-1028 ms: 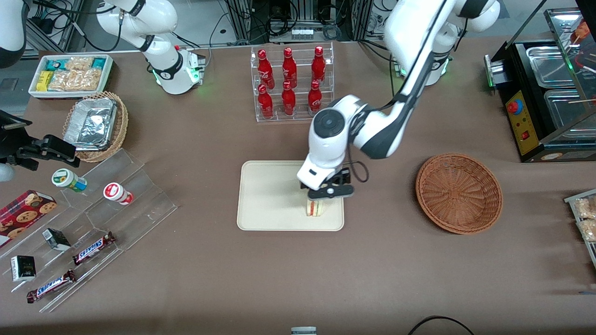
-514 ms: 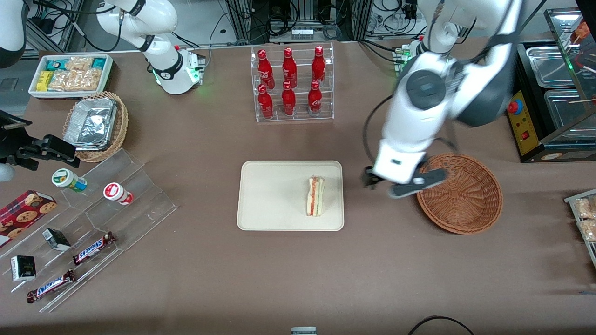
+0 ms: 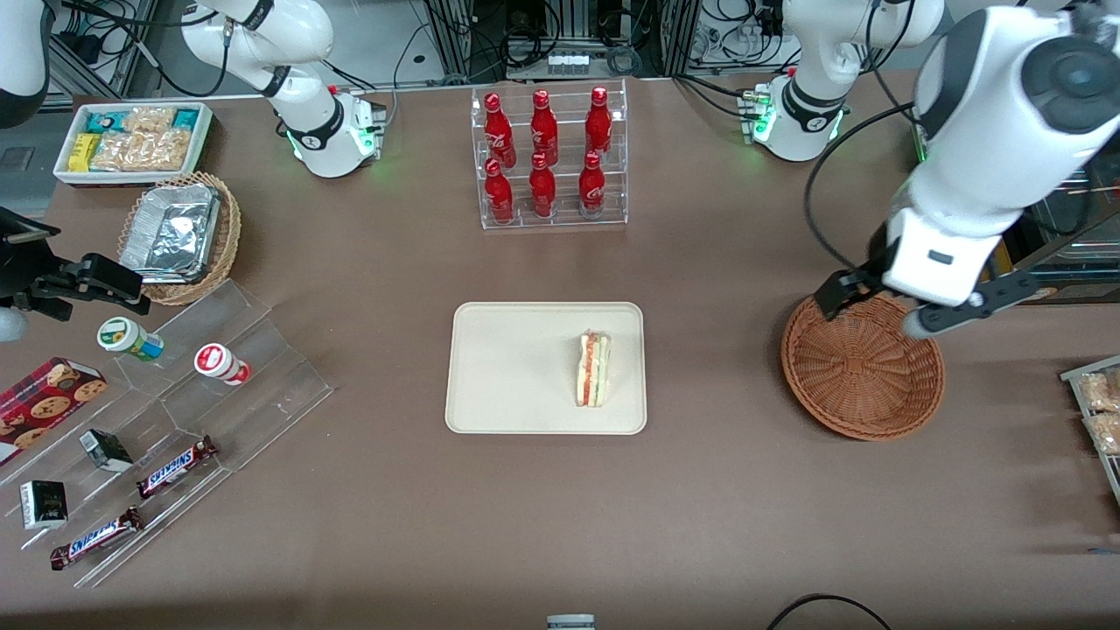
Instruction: Place sandwich from basket to tray
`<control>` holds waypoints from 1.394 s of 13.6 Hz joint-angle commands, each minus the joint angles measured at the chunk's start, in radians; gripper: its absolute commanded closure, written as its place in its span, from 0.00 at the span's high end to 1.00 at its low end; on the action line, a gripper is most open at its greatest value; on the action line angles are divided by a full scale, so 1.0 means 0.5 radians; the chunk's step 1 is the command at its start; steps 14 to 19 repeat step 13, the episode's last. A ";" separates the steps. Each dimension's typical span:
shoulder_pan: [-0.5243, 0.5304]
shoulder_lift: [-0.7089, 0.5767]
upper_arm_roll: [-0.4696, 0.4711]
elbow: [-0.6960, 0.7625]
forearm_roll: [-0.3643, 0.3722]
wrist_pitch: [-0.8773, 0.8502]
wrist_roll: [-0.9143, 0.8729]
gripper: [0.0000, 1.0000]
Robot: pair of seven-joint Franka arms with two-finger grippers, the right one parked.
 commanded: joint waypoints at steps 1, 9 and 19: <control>0.161 -0.142 -0.027 -0.108 -0.116 -0.108 0.279 1.00; 0.401 -0.286 -0.045 -0.117 -0.126 -0.305 0.504 1.00; 0.398 -0.274 -0.060 -0.087 -0.141 -0.305 0.667 1.00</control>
